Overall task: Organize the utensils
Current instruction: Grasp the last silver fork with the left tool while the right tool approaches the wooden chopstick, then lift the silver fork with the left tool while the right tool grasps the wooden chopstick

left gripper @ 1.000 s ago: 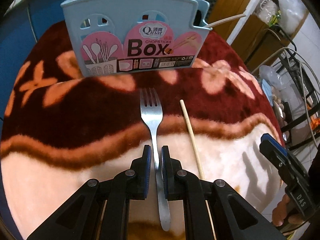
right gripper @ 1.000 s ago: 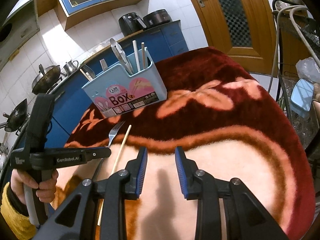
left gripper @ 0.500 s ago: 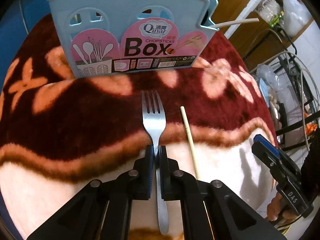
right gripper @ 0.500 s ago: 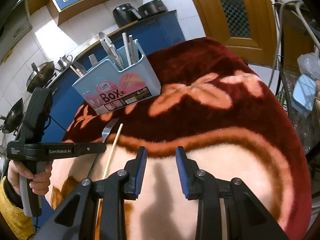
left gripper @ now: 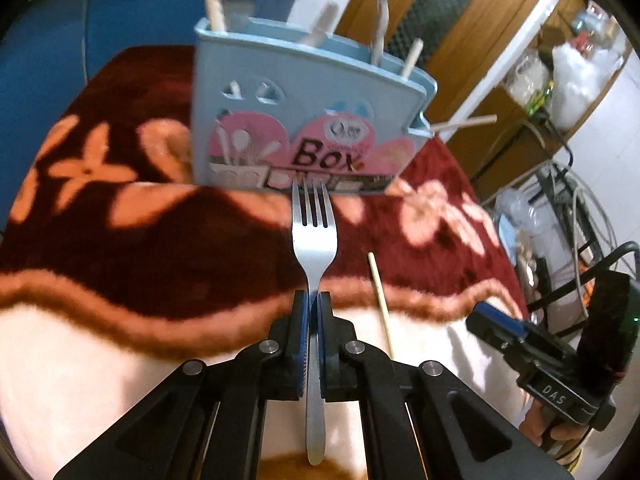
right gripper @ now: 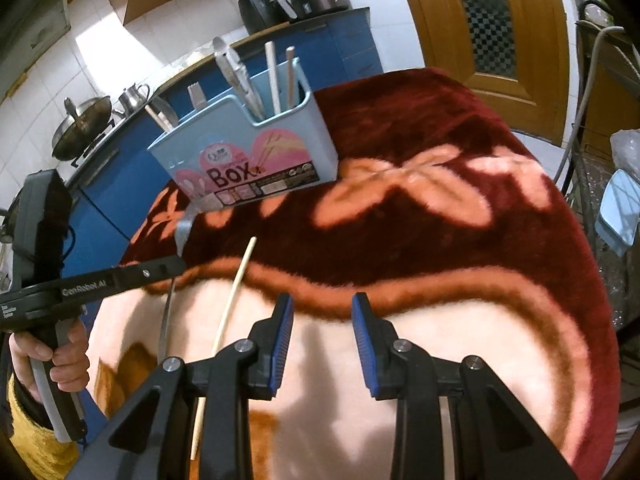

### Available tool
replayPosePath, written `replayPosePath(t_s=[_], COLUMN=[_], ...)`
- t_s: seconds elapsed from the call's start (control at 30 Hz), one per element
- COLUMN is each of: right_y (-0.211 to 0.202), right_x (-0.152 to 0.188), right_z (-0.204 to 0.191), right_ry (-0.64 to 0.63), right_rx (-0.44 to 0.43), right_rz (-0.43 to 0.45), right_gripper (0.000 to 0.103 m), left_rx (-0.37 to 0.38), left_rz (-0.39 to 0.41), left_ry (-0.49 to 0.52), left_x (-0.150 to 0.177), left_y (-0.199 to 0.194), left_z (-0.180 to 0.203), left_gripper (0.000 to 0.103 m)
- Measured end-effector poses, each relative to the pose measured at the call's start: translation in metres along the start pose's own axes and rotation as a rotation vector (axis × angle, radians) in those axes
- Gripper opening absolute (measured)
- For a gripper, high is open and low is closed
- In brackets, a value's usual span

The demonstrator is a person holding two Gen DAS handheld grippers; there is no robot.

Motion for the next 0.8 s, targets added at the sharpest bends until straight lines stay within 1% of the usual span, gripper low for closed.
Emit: replayPosePath(t_s=[0.17,0.3,0.43,0.57,0.7,0.8], right_y=[0.007,0.016,0.028,0.041,0.054,0.06], right_x=[-0.001,-0.004,-0.01,-0.015,-0.019,-0.021], right_z=[-0.015,-0.031,-0.048,-0.06,-0.068,-0.069], right_ry=[-0.022,-0.03,-0.047,-0.064,-0.083,-0.06], right_rx=[-0.019,-0.06,-0.063,-0.068,-0.043,-0.053], right_rz=[-0.032,-0.083,-0.13,-0.182,-0.215,-0.241], right_gripper=[0.033,0.033,0.033,0.033,0.033,0.033], left_rx=[0.007,-0.004,0.01,0.003,0.009,0.004], left_rz=[0.089,0.154,0.189,0.236,0.262,0.284], left_ry=[0.005,0.022,0.009,0.007,0.009,0.027], left_x=[0.011,0.017,0.019,0.021,0.023,0.025], left_y=[-0.02,-0.031,-0.041,-0.048,-0.054,-0.058], left_z=[-0.005,-0.007,-0.017,-0.019,-0.024,-0.025], left_gripper=[0.004,0.004,0.004,0.004,0.004,0.004])
Point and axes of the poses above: each gripper's, at about its wrist camera, not at the fingertips, and y roughly the way its jaws point, z to its right, x to its underside, the point moved 1 cm from there along y, roughly the way its jaws point, and after that the axes turned 3 degrees about -y, right-handed, at the moved point
